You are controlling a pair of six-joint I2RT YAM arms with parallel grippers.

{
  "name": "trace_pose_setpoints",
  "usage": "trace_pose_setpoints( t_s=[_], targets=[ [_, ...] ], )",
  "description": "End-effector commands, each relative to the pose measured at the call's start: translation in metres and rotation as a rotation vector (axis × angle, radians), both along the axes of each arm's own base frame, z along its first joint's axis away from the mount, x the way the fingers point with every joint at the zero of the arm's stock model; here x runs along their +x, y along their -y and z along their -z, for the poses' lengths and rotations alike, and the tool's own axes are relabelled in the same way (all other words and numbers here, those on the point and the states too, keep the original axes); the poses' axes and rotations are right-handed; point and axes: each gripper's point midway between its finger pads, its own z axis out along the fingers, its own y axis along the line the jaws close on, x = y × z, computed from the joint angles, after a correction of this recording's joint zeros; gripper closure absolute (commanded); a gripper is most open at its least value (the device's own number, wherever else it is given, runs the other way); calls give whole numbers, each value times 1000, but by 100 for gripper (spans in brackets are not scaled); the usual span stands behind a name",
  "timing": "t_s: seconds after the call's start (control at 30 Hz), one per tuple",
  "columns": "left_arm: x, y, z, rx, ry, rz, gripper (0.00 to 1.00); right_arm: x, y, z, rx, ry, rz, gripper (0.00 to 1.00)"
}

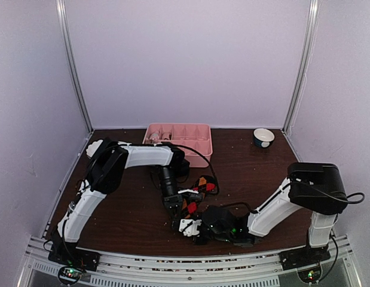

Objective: Roll the socks
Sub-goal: Roll the sock at the center of the board.

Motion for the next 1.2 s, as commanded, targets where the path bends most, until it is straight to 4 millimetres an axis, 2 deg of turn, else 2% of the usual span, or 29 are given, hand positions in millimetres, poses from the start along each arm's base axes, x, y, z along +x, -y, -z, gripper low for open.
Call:
trace_pose_setpoints(
  t_s=[0.0, 0.1, 0.2, 0.23, 0.37, 0.47, 0.63, 0.87, 1.0, 1.17],
  targets=[
    [6, -7, 34, 39, 62, 57, 100, 0, 13, 35, -112, -93, 6, 84],
    [7, 2, 16, -60, 53, 29, 97, 7, 20, 45, -134, -167, 52, 100],
    [29, 11, -15, -215, 197, -35, 65, 6, 33, 53, -139, -253, 101, 100],
    [35, 10, -24, -258, 250, -46, 62, 4, 38, 56, -139, -284, 114, 100],
    [58, 0, -48, -390, 456, -61, 58, -3, 54, 67, -97, -392, 173, 100],
    [52, -9, -57, -478, 547, -10, 57, -6, 63, 71, -40, -473, 228, 100],
    [35, -15, -54, -564, 651, 120, 56, -11, 72, 75, 73, -648, 286, 100],
    [17, 2, -38, -594, 732, 311, 55, -14, 74, 79, 217, -928, 296, 100],
    [16, 11, -28, -571, 806, 409, 60, -12, 81, 85, 210, -981, 316, 100],
    [24, 20, -21, -566, 860, 434, 60, -11, 84, 94, 166, -1013, 338, 100]
  ],
)
